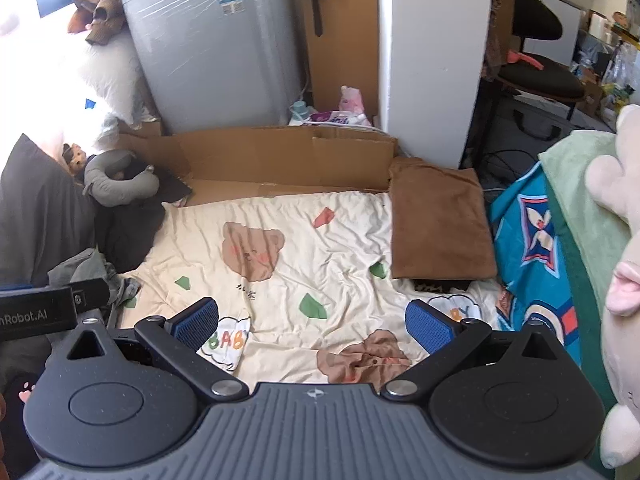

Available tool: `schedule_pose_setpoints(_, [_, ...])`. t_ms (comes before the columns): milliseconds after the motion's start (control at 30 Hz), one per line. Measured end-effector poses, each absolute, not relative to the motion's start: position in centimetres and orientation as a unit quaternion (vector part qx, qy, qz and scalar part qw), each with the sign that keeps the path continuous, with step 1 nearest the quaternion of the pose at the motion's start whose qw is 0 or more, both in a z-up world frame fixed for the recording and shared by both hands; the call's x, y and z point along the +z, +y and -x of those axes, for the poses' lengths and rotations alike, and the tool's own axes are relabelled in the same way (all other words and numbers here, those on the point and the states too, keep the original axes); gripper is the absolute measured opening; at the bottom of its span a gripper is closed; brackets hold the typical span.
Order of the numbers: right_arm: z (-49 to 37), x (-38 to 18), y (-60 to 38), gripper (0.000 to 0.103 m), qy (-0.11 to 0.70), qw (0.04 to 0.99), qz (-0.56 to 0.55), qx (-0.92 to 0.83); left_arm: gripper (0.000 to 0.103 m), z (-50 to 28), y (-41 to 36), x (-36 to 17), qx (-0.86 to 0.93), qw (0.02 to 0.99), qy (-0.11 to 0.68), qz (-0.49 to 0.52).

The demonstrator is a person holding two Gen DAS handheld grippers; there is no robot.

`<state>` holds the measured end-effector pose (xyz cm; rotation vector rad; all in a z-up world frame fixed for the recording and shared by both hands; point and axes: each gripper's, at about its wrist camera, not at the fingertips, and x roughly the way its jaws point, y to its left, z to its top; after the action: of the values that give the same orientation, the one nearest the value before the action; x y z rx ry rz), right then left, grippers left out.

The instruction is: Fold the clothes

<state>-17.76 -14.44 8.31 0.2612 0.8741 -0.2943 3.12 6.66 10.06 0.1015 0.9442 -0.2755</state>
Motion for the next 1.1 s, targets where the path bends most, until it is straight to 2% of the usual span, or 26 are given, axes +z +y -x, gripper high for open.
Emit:
schedule_pose_setpoints(300, [16.7, 6.6, -13.6, 0.103, 0.431, 0.890, -0.099, -0.115, 0.103, -3.1, 8.7, 7.8, -0.099, 0.879, 0.466, -0.025])
schedule_pose_setpoints(1100, [17.5, 1.2, -14.7, 0.102, 0.430, 0.888, -0.097, -0.134, 0.103, -1.6, 5.3, 2.8, -0.116, 0.879, 0.457, -0.065])
